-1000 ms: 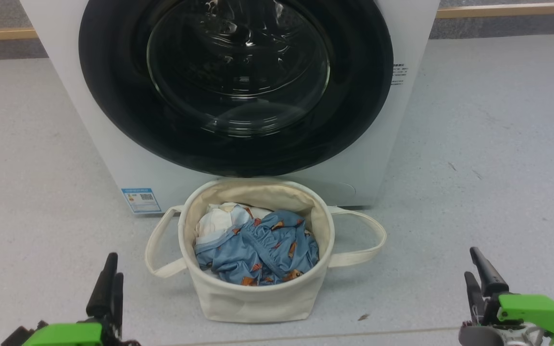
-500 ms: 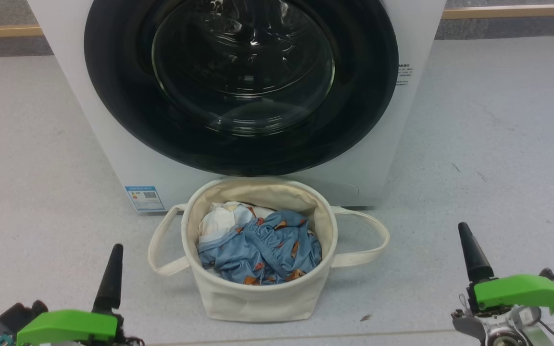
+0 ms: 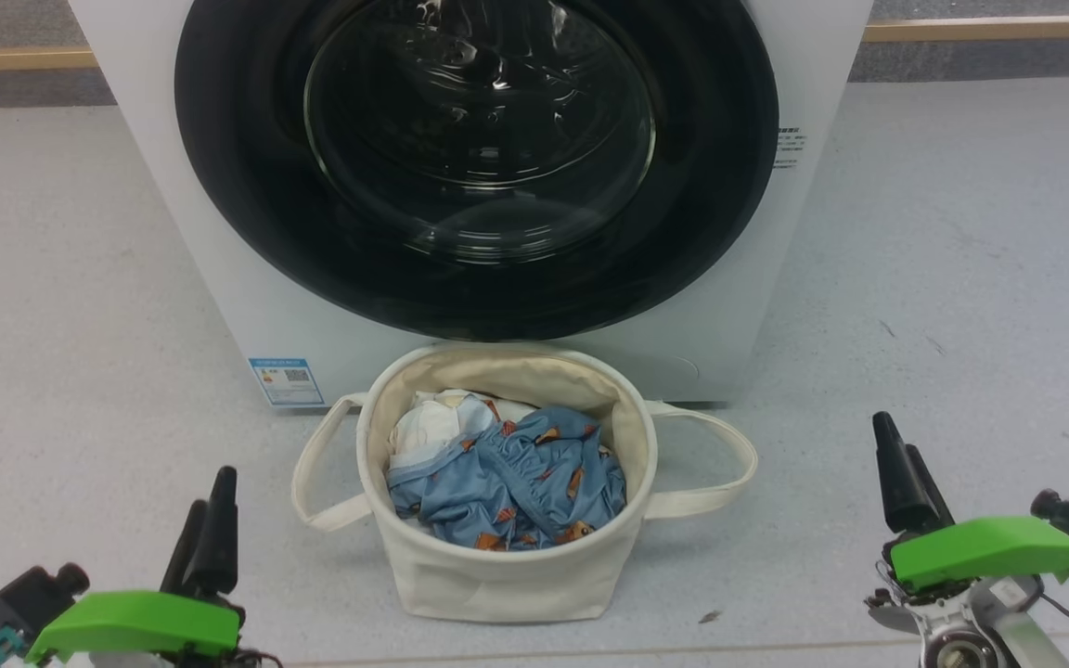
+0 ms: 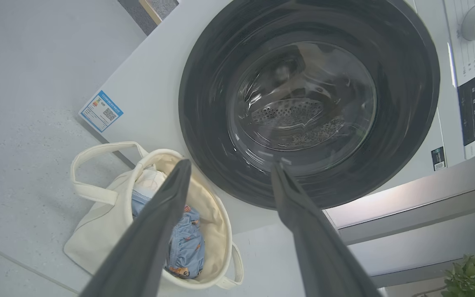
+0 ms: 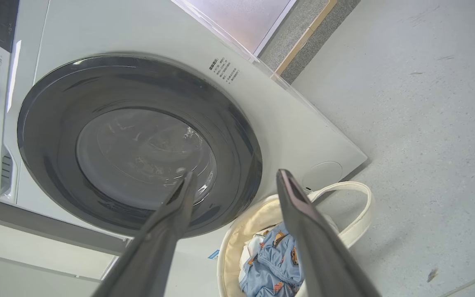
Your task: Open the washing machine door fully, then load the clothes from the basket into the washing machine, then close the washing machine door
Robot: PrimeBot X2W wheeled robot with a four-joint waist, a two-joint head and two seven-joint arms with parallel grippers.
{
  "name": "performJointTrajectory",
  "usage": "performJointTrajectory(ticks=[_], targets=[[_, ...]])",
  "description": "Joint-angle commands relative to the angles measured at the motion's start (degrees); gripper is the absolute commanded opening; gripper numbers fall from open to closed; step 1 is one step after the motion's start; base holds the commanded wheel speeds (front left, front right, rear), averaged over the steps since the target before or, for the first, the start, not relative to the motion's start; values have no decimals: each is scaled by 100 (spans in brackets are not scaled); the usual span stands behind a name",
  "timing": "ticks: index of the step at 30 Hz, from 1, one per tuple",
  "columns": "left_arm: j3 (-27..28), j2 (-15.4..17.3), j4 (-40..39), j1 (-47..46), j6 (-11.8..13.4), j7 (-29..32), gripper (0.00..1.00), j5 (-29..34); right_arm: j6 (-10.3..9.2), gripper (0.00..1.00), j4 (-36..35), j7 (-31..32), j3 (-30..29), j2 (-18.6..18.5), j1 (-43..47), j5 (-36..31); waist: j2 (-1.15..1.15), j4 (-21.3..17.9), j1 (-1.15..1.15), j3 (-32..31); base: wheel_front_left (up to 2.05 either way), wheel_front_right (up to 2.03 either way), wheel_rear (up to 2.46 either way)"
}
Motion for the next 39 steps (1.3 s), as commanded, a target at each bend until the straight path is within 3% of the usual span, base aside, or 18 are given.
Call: performJointTrajectory(ticks=[1,39], targets=[[110,168,-136,-371,-47,-98,100,256,0,100,-169,-82,-10,-49,-343,-300,0,9,0,-4,0,0,0],[245,423,319,-873,-281,-728,100,2862,0,100,62,-258,9,120,-888,-3353,0,187,0,-38,0,0,0]])
